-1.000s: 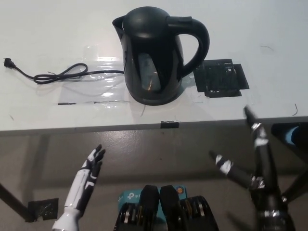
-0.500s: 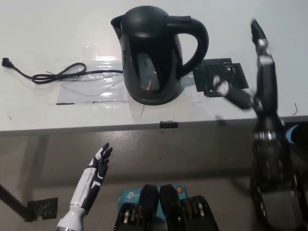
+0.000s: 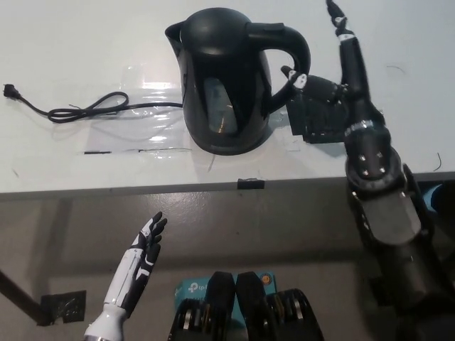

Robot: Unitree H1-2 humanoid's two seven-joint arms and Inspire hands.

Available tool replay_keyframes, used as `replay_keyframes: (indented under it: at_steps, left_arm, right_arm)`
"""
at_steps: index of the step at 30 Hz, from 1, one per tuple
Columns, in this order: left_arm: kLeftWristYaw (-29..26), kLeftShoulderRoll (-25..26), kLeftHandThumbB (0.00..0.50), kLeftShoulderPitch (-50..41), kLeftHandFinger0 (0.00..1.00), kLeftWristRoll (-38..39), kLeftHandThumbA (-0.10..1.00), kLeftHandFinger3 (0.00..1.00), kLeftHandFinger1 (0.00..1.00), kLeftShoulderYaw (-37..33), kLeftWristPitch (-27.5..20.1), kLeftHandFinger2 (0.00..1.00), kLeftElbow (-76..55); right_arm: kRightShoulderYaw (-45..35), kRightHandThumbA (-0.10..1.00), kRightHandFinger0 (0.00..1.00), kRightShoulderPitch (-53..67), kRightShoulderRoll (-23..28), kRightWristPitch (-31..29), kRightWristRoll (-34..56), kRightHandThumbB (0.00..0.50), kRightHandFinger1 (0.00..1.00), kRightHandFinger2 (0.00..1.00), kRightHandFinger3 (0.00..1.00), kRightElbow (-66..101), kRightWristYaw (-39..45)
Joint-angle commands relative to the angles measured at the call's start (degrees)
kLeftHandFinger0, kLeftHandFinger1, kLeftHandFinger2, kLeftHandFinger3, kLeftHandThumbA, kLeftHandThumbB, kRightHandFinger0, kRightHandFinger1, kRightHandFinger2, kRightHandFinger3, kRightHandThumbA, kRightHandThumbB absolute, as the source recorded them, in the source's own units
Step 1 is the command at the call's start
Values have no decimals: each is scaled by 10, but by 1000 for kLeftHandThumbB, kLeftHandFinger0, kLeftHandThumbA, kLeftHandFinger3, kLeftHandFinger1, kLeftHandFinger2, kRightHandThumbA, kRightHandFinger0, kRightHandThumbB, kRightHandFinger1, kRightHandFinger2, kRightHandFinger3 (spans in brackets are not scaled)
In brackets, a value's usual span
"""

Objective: Use the right hand to grab the handle of the kettle from the base and place it on the right side

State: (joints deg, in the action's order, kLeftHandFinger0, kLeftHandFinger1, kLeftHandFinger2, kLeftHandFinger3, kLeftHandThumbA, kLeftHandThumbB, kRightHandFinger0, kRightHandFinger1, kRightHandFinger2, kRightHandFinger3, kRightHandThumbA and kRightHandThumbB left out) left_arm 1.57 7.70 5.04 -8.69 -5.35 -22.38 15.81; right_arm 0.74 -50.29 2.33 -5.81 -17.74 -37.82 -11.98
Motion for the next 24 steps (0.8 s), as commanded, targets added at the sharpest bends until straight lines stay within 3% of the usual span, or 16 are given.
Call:
replay_keyframes:
  at_steps: [1,15,17,19,20,21,22,23,24]
  left_arm:
    - [-2,5,500,6,1000,-2,1000,1000,1000,3,-23,1000,-17]
    - [4,8,500,6,1000,4,1000,1000,1000,2,-18,1000,-17]
    - [4,8,500,7,1000,4,1000,1000,1000,2,-20,1000,-17]
    - [6,8,500,7,1000,8,1000,1000,1000,3,-20,1000,-16]
    - [6,8,500,6,1000,8,1000,1000,1000,3,-19,1000,-17]
    - [6,8,500,6,1000,9,1000,1000,1000,3,-18,1000,-18]
    - [6,9,500,7,1000,8,1000,1000,1000,3,-18,1000,-18]
    - [7,9,500,9,1000,8,1000,1000,1000,2,-18,1000,-18]
    - [6,9,500,11,1000,7,1000,1000,1000,2,-17,1000,-17]
  right_arm:
    - [4,869,1000,-60,0,-15,0,237,1000,1000,1000,-44,-29]
    - [15,844,1000,-107,0,-51,-1,221,1000,1000,1000,-136,-62]
    - [12,628,1000,-119,-4,-70,-6,212,1000,1000,1000,-157,-102]
    - [7,303,965,-134,-10,-109,-9,185,1000,1000,1000,-187,-160]
    - [8,276,903,-137,-11,-113,-9,191,1000,1000,1000,-191,-164]
    - [6,121,612,-143,-14,-124,-12,194,742,886,935,-201,-193]
    - [10,-80,251,-151,-16,-142,-24,198,395,603,640,-215,-234]
    - [11,-99,101,-157,-17,-151,-30,187,228,446,469,-222,-257]
    - [15,-100,16,-166,-18,-162,-38,170,223,496,504,-232,-286]
